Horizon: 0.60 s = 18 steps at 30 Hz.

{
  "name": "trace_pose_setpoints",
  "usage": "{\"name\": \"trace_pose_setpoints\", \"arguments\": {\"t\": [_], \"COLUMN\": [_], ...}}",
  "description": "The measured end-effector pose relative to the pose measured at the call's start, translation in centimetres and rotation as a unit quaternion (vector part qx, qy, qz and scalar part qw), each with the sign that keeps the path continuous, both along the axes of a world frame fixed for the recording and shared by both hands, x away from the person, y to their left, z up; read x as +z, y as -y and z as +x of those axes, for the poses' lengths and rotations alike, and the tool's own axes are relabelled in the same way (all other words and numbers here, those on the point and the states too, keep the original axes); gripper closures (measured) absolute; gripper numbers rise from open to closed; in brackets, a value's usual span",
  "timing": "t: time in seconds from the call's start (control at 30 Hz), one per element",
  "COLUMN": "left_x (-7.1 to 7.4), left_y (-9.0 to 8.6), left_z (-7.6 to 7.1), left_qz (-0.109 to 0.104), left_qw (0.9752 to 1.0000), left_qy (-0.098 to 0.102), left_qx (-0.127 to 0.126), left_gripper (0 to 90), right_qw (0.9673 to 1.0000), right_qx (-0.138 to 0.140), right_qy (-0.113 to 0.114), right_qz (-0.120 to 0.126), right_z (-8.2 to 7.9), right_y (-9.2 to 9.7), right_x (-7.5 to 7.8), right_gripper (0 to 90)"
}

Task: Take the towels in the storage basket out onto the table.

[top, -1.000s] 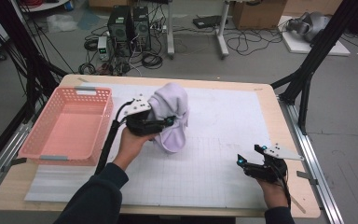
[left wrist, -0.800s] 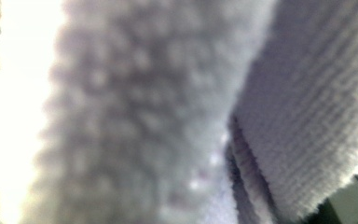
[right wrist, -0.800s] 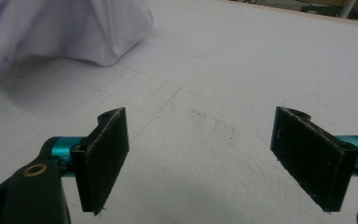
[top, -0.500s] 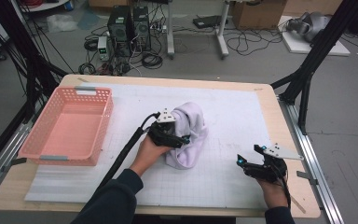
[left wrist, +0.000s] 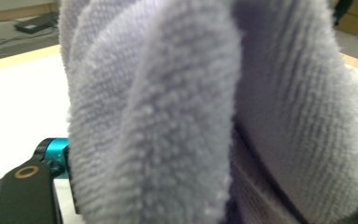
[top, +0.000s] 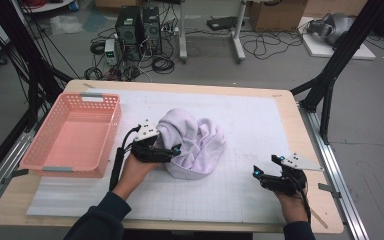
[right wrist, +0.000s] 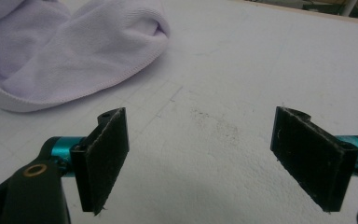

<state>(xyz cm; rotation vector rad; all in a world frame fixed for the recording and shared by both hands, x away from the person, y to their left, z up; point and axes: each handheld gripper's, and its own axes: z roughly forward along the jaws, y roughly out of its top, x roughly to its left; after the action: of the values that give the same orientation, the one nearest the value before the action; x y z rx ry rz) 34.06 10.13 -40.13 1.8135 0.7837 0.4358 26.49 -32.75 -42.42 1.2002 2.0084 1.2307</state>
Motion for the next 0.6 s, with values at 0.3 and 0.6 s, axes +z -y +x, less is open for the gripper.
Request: {"name": "trace_pose_setpoints", "arguments": {"t": [0.3,0.6], "left_x": [2.3,2.8], "left_y": [-3.3,-0.9], "left_z": [-0.1,2.5], "left_qz": [0.017,0.041], "left_qw": [0.9982,0.9973], "left_qy": [0.004,-0.011], "left_qx": [0.057,0.061], "left_gripper": [17.5,17.8], "right_qw": [1.0,1.0], "right_qx": [0.001,0.005], "right_qy": [0.0,0.0], "right_qz": [-0.001,-0.002], "right_z": [0.1,0.2], "right_y": [0.0,-0.2], "right_x": [-0.1,-0.1], "right_gripper": [17.9,17.9]}}
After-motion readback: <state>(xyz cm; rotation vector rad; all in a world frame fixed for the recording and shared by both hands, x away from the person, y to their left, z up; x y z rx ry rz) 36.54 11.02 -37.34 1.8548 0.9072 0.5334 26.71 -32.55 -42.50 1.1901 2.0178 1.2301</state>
